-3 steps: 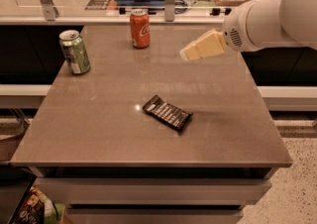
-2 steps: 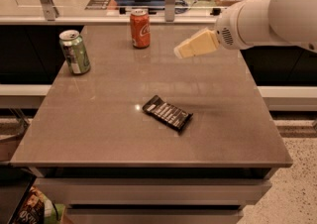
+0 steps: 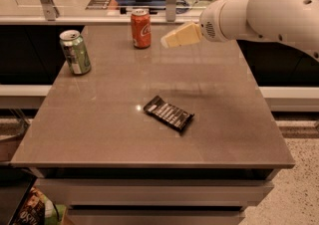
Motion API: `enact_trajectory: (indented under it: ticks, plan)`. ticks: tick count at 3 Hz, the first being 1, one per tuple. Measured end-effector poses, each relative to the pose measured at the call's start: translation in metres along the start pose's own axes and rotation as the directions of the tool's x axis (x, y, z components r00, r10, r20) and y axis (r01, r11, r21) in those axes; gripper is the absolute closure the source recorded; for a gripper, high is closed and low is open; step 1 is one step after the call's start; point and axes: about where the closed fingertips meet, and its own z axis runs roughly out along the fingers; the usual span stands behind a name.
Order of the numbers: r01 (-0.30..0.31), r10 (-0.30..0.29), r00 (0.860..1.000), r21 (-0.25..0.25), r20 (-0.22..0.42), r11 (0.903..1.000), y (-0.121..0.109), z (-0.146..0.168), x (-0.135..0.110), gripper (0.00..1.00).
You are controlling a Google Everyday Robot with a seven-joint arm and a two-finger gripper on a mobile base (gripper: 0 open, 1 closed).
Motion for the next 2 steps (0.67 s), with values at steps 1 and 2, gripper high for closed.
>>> enact_trajectory:
  ticks: [1,2]
  plan:
    - [-0.009,0.011,0.998,-0.022,0.063,0.9997,0.000,0.026,-0.014,0.00]
    - [-0.032,0.037,0.990,-0.043,0.134,0.9986,0.000,0.056,-0.028,0.00]
